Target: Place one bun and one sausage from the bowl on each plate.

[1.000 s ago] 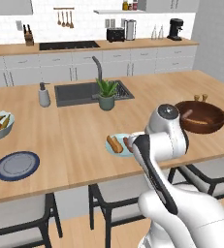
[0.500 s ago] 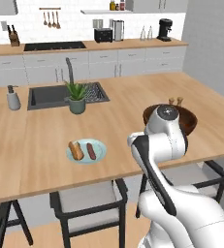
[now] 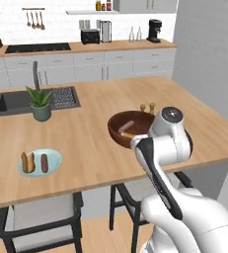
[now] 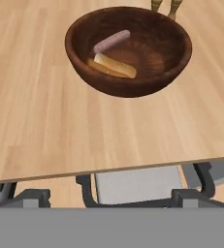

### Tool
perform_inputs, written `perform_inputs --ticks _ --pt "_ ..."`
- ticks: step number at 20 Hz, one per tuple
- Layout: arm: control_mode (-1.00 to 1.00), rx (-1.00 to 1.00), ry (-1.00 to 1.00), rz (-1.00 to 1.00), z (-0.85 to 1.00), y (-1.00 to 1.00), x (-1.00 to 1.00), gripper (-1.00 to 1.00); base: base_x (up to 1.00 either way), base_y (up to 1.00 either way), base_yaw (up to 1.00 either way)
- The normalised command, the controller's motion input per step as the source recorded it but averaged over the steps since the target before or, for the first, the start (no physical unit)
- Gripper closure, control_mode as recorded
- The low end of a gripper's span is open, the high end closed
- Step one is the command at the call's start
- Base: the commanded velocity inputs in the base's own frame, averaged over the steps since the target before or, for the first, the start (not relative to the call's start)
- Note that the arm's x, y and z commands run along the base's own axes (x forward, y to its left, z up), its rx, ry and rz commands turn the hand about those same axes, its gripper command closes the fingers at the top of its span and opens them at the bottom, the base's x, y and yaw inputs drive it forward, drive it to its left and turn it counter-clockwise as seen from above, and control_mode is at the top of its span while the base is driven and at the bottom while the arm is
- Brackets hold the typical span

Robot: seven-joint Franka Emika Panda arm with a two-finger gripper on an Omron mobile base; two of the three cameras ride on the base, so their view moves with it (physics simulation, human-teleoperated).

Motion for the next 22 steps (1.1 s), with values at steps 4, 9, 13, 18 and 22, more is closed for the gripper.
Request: perform_inputs --ticks 4,9,13,18,22 --pt "1.00 0.00 0.00 0.00 0.00 0.00 0.00 -1.00 0.66 -0.14 0.02" --pt "1.00 0.00 0.00 0.00 0.00 0.00 0.00 -1.00 0.68 -0.32 0.01" --pt "1.00 0.00 0.00 0.00 0.00 0.00 0.00 -1.00 0.13 -0.74 0.00" --pt "1.00 0.00 0.00 0.00 0.00 0.00 0.00 -1.00 0.01 -0.52 0.00" --pt "1.00 0.00 0.00 0.00 0.00 0.00 0.00 -1.00 0.13 0.00 0.00"
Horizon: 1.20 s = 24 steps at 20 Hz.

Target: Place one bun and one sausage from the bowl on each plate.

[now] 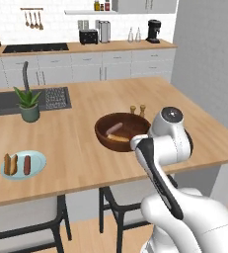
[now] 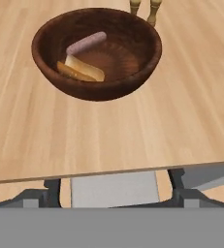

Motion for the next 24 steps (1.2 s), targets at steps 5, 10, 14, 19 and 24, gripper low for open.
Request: perform_inputs --ticks 5,10,14,19,24 --pt "-1.00 -0.02 0.00 0.07 0.17 0.01 0.39 -1.00 0.00 0.00 0.00" --pt "-1.00 -0.01 0.07 0.18 0.77 0.00 0.96 -1.00 0.00 0.00 0.00" --pt "-1.00 0.11 0.27 0.19 0.50 0.04 0.97 -1.00 0.00 0.00 0.00" --pt "-1.00 0.02 0.56 0.22 -0.19 0.45 1.00 -1.00 0.00 0.00 0.00" --pt "-1.00 0.00 0.48 0.18 -0.88 0.36 1.00 -1.00 0.00 0.00 0.00"
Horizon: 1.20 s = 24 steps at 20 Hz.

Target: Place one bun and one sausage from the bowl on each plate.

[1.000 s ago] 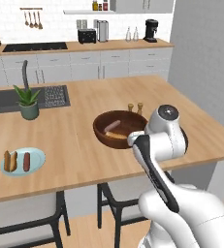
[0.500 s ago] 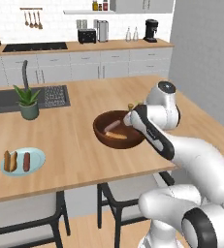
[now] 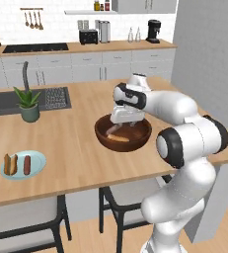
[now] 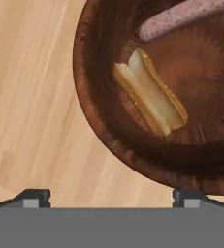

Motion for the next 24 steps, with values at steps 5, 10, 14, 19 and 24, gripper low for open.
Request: perform_inputs --ticks 5,10,14,19,24 --pt "-1.00 0.00 0.14 0.19 -0.95 0.01 1.00 -1.00 0.00 0.00 0.00" --pt "-1.00 0.00 0.06 0.18 -0.82 0.00 0.96 -1.00 0.00 0.00 0.00" --pt "-1.00 0.00 0.01 0.13 -0.81 0.00 0.29 -1.00 0.00 0.00 0.00" --pt "-1.00 0.02 0.00 0.11 -0.68 0.12 -0.11 -1.00 0.00 0.00 0.00" --pt "-1.00 0.01 -0.01 0.08 -0.35 0.21 -0.57 -1.00 0.00 0.00 0.00"
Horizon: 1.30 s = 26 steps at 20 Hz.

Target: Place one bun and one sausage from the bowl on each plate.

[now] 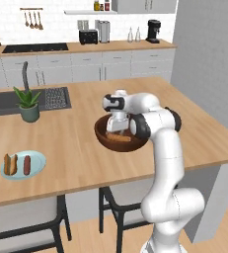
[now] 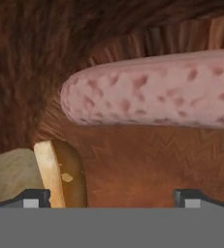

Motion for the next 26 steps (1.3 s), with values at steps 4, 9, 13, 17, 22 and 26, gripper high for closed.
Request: perform_inputs --ticks 4,9,13,17,22,26 --pt "-1.00 0.00 -0.05 0.02 -0.11 0.19 -0.69 -1.00 0.00 0.00 0.00" --pt "-1.00 0.07 -0.06 0.03 -0.01 0.01 -0.56 -1.00 0.00 0.00 0.00" --pt "-1.00 0.03 -0.08 0.03 0.00 0.00 0.14 -1.00 0.00 0.00 0.00" --pt "-1.00 0.00 -0.17 0.01 0.00 0.00 0.51 -1.00 0.00 0.00 0.00" --pt "-1.00 0.00 -0.17 0.00 0.11 0.02 0.61 -1.00 0.00 0.00 0.00" --pt "-1.00 0.01 -0.10 -0.05 0.42 0.15 0.32 -1.00 0.00 0.00 0.00"
